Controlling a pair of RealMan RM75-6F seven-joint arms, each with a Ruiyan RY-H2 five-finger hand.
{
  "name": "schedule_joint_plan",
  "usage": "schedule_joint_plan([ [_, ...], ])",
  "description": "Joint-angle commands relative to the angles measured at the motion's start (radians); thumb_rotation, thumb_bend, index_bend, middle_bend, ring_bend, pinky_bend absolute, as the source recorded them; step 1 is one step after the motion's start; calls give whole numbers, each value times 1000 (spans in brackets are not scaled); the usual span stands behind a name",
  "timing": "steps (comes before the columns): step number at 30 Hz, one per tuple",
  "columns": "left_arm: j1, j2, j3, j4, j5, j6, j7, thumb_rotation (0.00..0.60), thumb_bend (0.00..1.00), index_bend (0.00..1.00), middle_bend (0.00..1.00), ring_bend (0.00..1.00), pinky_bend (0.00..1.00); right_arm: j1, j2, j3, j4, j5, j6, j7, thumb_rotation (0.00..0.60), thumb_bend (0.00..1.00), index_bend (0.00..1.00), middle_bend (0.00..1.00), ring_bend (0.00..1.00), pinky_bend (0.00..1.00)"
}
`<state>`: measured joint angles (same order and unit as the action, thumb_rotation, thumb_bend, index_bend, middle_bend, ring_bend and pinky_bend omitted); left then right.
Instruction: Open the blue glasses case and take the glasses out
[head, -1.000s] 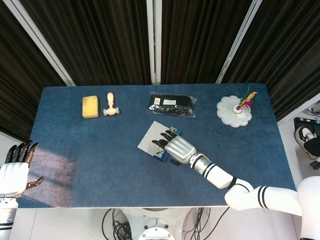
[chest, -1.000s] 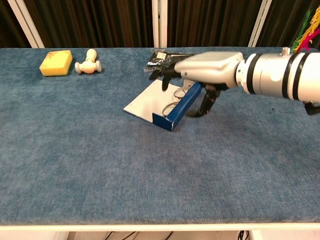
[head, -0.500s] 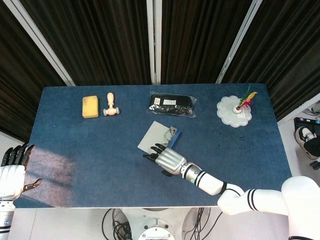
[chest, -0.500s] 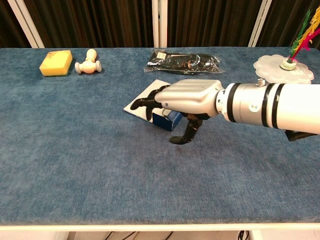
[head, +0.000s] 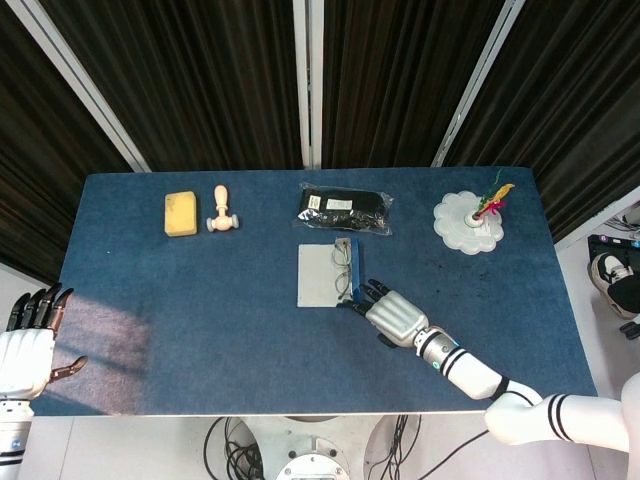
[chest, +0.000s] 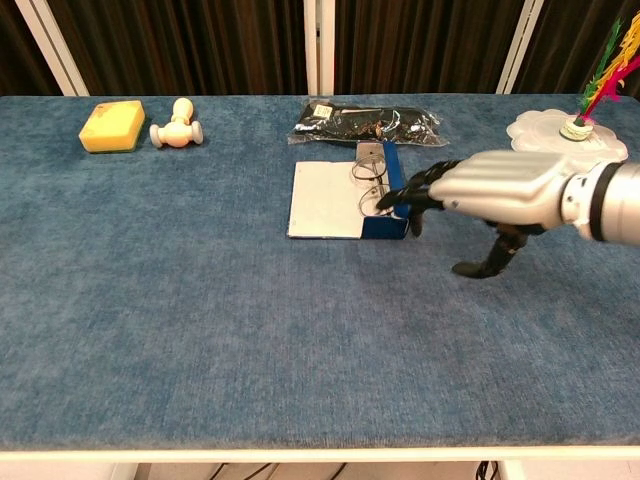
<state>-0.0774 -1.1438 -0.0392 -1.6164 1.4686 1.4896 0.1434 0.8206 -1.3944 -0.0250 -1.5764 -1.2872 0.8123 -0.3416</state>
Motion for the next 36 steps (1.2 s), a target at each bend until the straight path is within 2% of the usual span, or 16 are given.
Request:
schedule_joint_plan([
  [1,1,2,0,-3,-1,1,1,600,28,85,19,0,0,-50,44,33,-4,-10,74,128,600,323,0,281,0,0],
  [6,-2,4,-1,-9,3,0,8,600,28,85,19,0,0,-27,57,96,63,122,-3,164,600,360,0,249,0,0],
  [8,-3,4,-2,-11,2,-2,11,600,28,85,19,0,0,-5,38,117,99,177,-49,166,600,428,0,236,0,0],
  [9,-4,4,-2,-12,2,-3,13,600,28,85,19,0,0,8,25,127,121,204,-74,168,600,509,0,226,0,0],
  [12,-6,5,-3,-16,-1,-6,18,600,29,85,19,0,0,54,-28,152,201,282,-152,168,600,666,0,217,0,0],
  [15,-7,8,-4,-19,-4,-8,23,600,28,85,19,0,0,95,-84,172,280,336,-211,171,600,748,0,217,0,0],
  [25,-17,11,-10,-23,-20,-27,31,600,28,85,19,0,0,183,-209,215,445,380,-294,200,600,771,0,217,0,0],
  [36,-24,13,-12,-23,-34,-42,33,600,28,85,19,0,0,259,-270,241,457,313,-324,214,600,706,0,208,0,0],
])
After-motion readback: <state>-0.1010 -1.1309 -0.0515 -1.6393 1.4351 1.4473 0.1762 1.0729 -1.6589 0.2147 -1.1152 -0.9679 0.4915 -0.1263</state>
